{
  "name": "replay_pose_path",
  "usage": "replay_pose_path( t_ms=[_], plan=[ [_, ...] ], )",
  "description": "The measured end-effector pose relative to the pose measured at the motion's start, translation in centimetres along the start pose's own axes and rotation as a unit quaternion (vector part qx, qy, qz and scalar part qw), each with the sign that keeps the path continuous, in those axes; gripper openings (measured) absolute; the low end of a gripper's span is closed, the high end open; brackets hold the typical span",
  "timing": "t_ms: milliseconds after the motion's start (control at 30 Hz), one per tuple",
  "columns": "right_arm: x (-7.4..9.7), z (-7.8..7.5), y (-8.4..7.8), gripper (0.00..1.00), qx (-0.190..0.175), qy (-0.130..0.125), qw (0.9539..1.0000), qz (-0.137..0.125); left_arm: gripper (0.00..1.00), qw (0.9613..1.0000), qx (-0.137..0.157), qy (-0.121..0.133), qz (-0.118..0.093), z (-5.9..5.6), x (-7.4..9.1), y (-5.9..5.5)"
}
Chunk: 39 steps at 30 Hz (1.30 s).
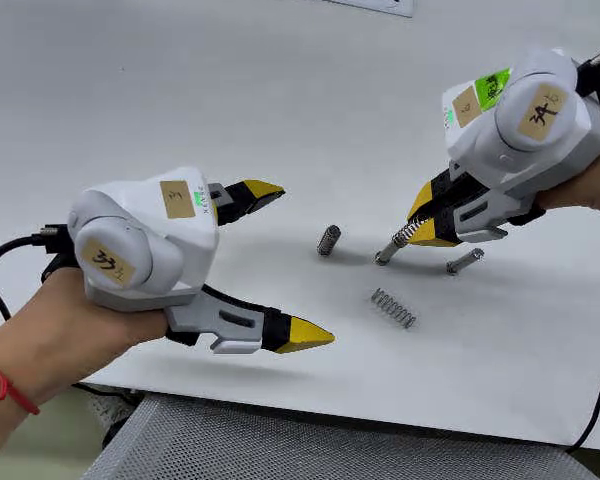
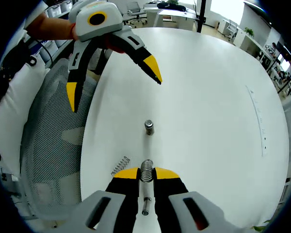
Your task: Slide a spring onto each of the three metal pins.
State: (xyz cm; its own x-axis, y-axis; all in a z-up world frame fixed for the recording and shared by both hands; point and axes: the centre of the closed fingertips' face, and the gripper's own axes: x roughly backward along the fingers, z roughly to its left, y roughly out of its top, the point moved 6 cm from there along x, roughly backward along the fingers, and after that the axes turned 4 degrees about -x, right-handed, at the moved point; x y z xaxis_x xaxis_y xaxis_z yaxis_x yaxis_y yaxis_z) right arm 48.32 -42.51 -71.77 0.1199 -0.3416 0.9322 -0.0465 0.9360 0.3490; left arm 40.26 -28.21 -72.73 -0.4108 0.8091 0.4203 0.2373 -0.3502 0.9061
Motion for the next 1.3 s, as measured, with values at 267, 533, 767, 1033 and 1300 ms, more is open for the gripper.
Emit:
replay_pose_path(
  t_ms=[267, 533, 767, 1033, 1300],
  plan=[
    [-0.3, 0.2, 0.0, 0.12, 0.004, -0.003, 1.0, 0.003, 0.92, 1.0, 0.004, -0.003, -0.001, -0.2, -0.2, 0.1],
    [-0.7, 0.2, -0.1, 0.12, 0.008, -0.006, 0.9999, 0.005, 0.92, 1.0, 0.004, -0.003, -0.001, -0.2, -0.3, 0.1],
    [-1.3, 0.2, -0.1, 0.12, 0.008, -0.011, 0.9999, 0.003, 0.91, 1.0, 0.006, -0.002, -0.001, -0.1, -0.2, 0.0],
    [-2.0, 0.2, -0.2, 0.12, 0.015, -0.014, 0.9998, 0.005, 0.91, 1.0, 0.008, 0.0, -0.003, -0.1, -0.2, 0.0],
    [-3.1, 0.2, -0.5, 0.12, 0.031, -0.023, 0.9992, 0.01, 0.91, 0.9999, 0.01, 0.002, -0.004, -0.1, -0.2, -0.1]
  ],
)
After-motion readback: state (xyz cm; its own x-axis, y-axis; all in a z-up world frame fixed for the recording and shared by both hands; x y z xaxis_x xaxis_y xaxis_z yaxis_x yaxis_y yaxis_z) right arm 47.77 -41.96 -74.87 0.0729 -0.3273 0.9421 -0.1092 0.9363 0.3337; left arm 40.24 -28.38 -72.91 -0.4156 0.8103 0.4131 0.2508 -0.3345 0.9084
